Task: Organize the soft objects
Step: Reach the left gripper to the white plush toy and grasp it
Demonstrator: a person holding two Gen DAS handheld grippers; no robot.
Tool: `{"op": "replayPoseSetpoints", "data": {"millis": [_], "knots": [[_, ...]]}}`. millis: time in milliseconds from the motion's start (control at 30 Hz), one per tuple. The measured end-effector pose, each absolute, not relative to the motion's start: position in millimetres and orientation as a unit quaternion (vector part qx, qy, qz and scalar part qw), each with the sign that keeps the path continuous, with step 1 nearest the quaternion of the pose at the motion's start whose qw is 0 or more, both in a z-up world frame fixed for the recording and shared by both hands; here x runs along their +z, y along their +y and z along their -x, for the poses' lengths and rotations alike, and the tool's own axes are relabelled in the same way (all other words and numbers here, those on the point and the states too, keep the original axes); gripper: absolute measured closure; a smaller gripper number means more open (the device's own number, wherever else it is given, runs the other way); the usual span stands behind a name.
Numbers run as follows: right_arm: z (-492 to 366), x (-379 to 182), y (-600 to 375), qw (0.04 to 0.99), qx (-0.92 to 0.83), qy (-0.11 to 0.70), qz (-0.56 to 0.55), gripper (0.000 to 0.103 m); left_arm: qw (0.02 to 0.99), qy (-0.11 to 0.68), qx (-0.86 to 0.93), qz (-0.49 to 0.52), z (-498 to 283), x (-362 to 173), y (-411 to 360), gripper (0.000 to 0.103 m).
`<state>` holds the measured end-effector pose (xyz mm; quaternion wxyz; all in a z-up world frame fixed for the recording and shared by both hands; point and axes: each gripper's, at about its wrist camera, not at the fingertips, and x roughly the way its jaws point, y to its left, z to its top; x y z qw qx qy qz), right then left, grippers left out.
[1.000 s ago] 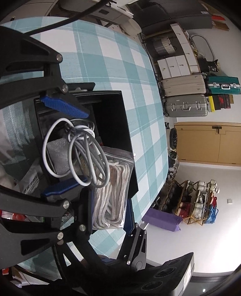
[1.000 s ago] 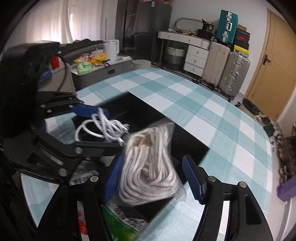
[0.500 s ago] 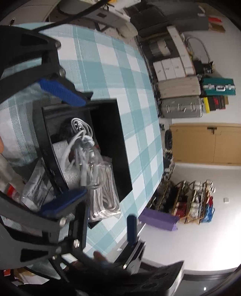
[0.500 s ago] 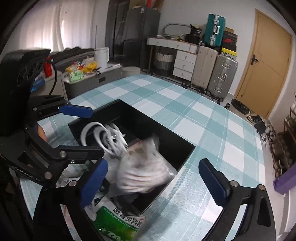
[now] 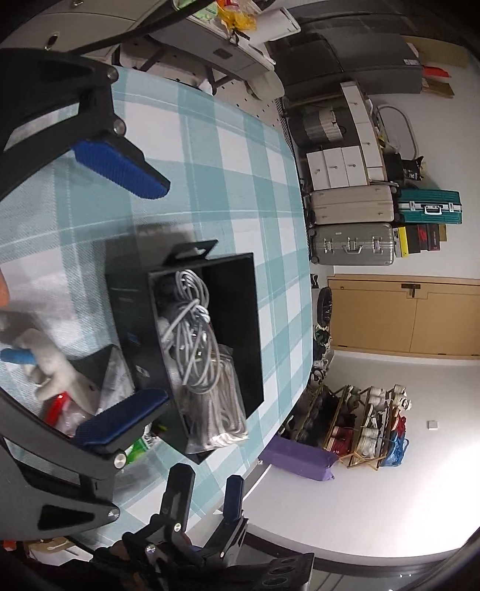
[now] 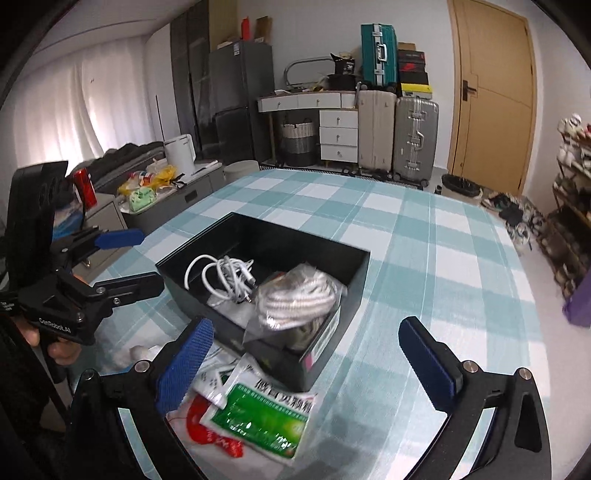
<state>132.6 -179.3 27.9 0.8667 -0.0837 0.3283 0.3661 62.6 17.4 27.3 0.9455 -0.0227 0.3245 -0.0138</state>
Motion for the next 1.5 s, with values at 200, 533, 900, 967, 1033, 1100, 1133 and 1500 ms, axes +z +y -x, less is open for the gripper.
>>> {"op": "replayPoseSetpoints", "data": {"millis": [200, 533, 900, 967, 1033, 1100, 1133, 1500], "knots": [[-116, 22, -179, 0.862, 0.363, 0.340, 0.096, 0.001, 0.947, 0.319, -0.013, 0.024, -48, 22, 16, 0.000], [-101, 12, -178, 0.850, 0.373, 0.356, 0.108, 0.001, 0.943, 0.333, -0.008, 0.019, -35, 8, 11, 0.000], [-95, -4, -168, 0.827, 0.386, 0.382, 0.145, 0.001, 0.927, 0.371, -0.044, 0.024, -26, -3, 3, 0.000], [-95, -7, -168, 0.824, 0.389, 0.385, 0.147, 0.001, 0.924, 0.379, -0.048, 0.017, -27, -6, -2, 0.000], [-97, -10, -168, 0.820, 0.390, 0.393, 0.144, 0.001, 0.922, 0.384, -0.049, 0.011, -27, -8, -6, 0.000], [-102, -14, -169, 0.817, 0.390, 0.402, 0.136, 0.001, 0.920, 0.389, -0.052, 0.011, -28, -10, -9, 0.000], [-103, -15, -170, 0.816, 0.389, 0.406, 0.133, 0.001, 0.919, 0.391, -0.052, 0.011, -29, -11, -10, 0.000], [-123, -35, -166, 0.795, 0.380, 0.465, 0.084, 0.001, 0.901, 0.430, -0.042, 0.026, -36, -29, -6, 0.000]]}}
